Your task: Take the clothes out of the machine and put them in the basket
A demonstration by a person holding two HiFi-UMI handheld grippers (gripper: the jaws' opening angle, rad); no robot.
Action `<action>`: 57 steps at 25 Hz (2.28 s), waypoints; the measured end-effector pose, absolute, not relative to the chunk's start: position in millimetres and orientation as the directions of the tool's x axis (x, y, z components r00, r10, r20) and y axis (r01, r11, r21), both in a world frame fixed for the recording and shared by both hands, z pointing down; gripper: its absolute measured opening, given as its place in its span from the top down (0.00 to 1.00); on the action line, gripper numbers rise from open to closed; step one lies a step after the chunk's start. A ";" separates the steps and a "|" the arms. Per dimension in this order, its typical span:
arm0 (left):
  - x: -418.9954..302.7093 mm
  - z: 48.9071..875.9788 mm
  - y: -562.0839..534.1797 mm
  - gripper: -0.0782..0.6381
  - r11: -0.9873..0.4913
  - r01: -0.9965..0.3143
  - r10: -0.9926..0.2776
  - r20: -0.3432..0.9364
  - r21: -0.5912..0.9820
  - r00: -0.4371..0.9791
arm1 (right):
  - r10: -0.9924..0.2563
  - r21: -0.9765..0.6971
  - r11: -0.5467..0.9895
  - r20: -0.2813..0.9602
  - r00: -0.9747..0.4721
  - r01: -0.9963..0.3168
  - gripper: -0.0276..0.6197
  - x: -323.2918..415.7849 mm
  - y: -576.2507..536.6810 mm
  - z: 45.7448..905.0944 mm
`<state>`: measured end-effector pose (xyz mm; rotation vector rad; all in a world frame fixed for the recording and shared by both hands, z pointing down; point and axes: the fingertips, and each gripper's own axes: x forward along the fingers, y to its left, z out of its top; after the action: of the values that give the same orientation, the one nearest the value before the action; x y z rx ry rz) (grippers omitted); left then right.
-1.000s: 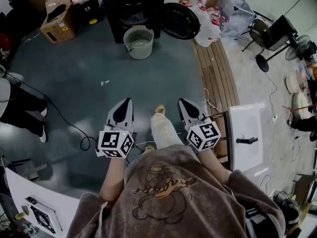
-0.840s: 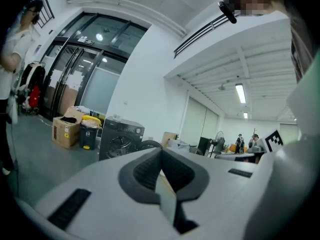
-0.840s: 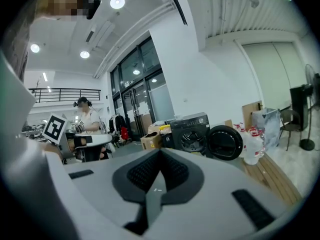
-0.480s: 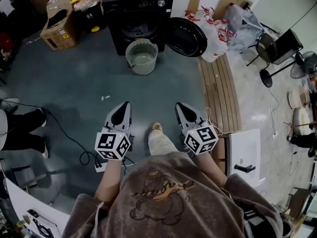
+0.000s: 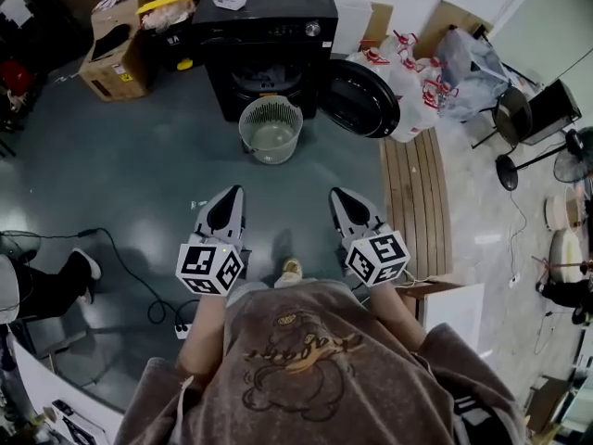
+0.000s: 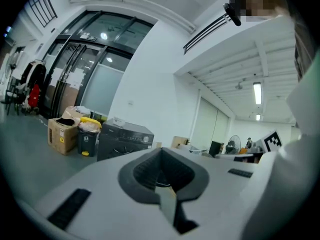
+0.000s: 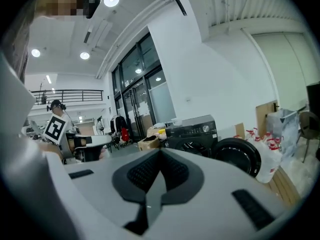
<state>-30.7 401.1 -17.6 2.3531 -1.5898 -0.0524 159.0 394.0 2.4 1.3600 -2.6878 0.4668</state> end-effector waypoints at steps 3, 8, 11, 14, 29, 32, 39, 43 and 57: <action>-31.0 -17.5 380.4 0.88 -0.334 -0.905 -0.916 0.134 0.264 0.377 | -0.759 -0.226 0.573 0.219 -0.614 -0.788 0.96 155.2 371.3 3.3; -37.5 -13.2 347.7 0.88 -0.327 -0.909 -0.920 0.131 0.259 0.369 | -0.750 -0.233 0.579 0.224 -0.622 -0.781 0.96 147.1 342.1 11.6; -45.6 -9.1 323.2 0.88 -0.328 -0.909 -0.920 0.134 0.257 0.369 | -0.744 -0.238 0.579 0.238 -0.625 -0.780 0.96 139.2 320.2 19.3; -54.6 -7.5 291.5 0.88 -0.341 -0.905 -0.915 0.134 0.253 0.382 | -0.745 -0.239 0.575 0.243 -0.621 -0.783 0.96 129.7 292.0 22.3; -112.9 -5.8 90.8 0.88 -0.430 -0.860 -0.864 0.151 0.273 0.480 | -0.790 -0.227 0.505 0.266 -0.552 -0.833 0.96 65.1 105.1 16.7; -120.9 -3.7 61.2 0.88 -0.448 -0.851 -0.852 0.157 0.275 0.499 | -0.804 -0.227 0.483 0.268 -0.532 -0.845 0.96 58.3 79.8 17.1; -121.3 1.0 2.7 0.88 -0.483 -0.834 -0.831 0.161 0.266 0.533 | -0.820 -0.230 0.454 0.270 -0.505 -0.861 0.96 55.9 30.1 22.3; -112.2 11.1 -23.3 0.88 -0.484 -0.830 -0.825 0.173 0.277 0.539 | -0.824 -0.241 0.442 0.271 -0.497 -0.864 0.96 63.3 2.5 27.8; -90.1 53.6 -147.5 0.88 -0.422 -0.869 -0.857 0.200 0.258 0.475 | -0.731 -0.272 0.538 0.322 -0.602 -0.798 0.96 76.9 -144.0 84.8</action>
<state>-90.1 -147.5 53.6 2.4021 -1.4591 0.0530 76.9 -144.0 84.8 1.3063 -2.6029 0.5923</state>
